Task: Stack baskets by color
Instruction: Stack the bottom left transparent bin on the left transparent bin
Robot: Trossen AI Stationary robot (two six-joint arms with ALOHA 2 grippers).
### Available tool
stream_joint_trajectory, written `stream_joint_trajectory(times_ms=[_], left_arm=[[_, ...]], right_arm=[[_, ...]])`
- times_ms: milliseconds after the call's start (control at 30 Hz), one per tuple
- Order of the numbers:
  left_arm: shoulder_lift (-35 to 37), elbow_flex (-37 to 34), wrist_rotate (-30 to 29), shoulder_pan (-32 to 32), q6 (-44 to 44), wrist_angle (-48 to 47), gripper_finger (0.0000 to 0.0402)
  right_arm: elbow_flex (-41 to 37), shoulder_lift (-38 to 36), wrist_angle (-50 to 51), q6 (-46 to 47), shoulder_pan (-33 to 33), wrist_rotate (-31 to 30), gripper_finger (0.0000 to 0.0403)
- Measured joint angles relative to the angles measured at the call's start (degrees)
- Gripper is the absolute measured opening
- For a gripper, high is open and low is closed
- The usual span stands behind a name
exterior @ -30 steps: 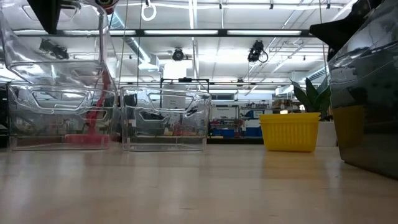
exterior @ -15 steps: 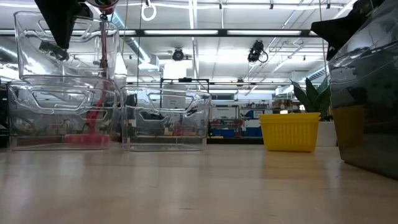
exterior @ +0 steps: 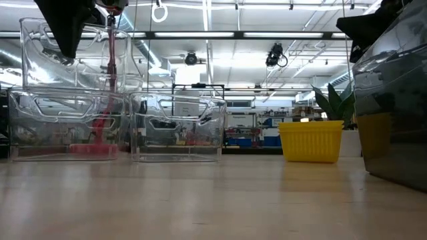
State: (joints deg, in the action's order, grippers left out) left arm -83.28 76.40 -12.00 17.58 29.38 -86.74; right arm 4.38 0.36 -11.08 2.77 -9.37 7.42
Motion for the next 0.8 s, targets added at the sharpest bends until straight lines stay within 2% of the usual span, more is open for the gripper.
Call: stream_joint_trajectory(times_ms=[433, 800], left_arm=[[-2.3, 0.0, 4.8, 1.5, 6.3, 1.2, 0.0013], [-2.3, 0.0, 11.7, 4.2, 7.7, 11.9, 0.0014]], right_arm=[[0.0, 0.0, -0.4, 0.1, 0.0, 0.2, 0.0002], [0.0, 0.0, -0.4, 0.3, 0.0, 0.2, 0.0003]])
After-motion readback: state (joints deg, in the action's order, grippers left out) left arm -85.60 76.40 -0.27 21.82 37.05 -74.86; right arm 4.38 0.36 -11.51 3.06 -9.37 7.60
